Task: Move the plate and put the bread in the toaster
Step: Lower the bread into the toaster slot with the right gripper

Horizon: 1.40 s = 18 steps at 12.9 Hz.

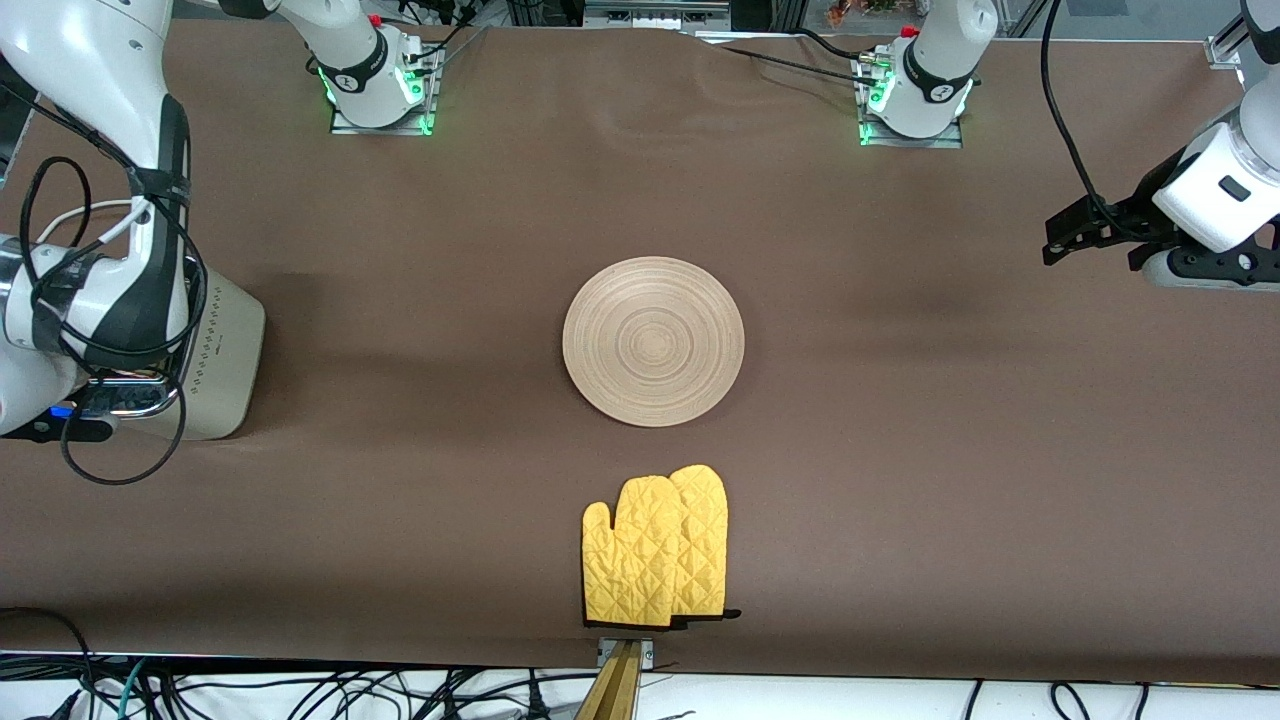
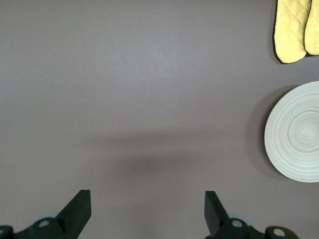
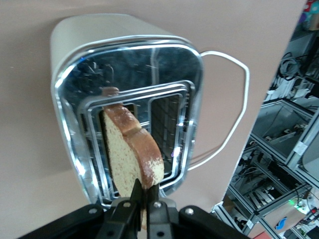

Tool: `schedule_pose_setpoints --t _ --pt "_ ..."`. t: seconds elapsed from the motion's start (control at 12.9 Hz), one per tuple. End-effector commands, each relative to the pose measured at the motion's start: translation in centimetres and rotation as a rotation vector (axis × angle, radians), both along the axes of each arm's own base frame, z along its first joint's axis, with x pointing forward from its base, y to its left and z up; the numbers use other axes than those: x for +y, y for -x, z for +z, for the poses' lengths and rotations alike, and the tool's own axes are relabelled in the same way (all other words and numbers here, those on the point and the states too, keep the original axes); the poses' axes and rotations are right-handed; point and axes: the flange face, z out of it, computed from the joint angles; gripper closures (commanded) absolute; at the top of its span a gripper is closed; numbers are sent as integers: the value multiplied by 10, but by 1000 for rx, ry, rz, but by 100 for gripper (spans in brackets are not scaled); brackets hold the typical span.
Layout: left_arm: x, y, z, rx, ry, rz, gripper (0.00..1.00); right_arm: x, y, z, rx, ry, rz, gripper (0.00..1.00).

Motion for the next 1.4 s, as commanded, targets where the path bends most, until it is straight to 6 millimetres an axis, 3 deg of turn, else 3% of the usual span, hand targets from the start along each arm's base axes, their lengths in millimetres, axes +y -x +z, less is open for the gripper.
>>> schedule_pose_setpoints --t 0.0,0.23,0.31,0.47,0.54,0.78,0.85,1.01,1.16,1.32 --pt "-3 -2 5 -1 19 -9 0 8 -1 -10 -9 -35 -22 100" --pt "-2 -2 5 2 19 -7 0 8 -1 -10 -11 -45 -25 100" --pt "-2 -2 5 2 19 -7 0 6 -1 -9 -10 -49 -20 85" --pt "-2 -2 5 2 19 -7 0 6 -1 -8 -14 -47 -24 12" --pt "-3 -2 5 2 19 -9 0 4 -1 -5 -16 -51 -22 1" --pt "-3 -1 5 2 19 -10 0 6 -1 11 -32 -56 -13 0" --pt "-3 0 6 5 18 -11 0 10 0 34 -70 -72 -3 0" --pt "-11 1 5 12 11 -17 0 14 1 52 -108 -111 0 0" --pt "-13 1 6 9 -3 -23 0 26 0 69 -154 -234 25 0" --pt "-14 1 6 9 -3 -24 0 50 -5 80 -203 -344 25 0"
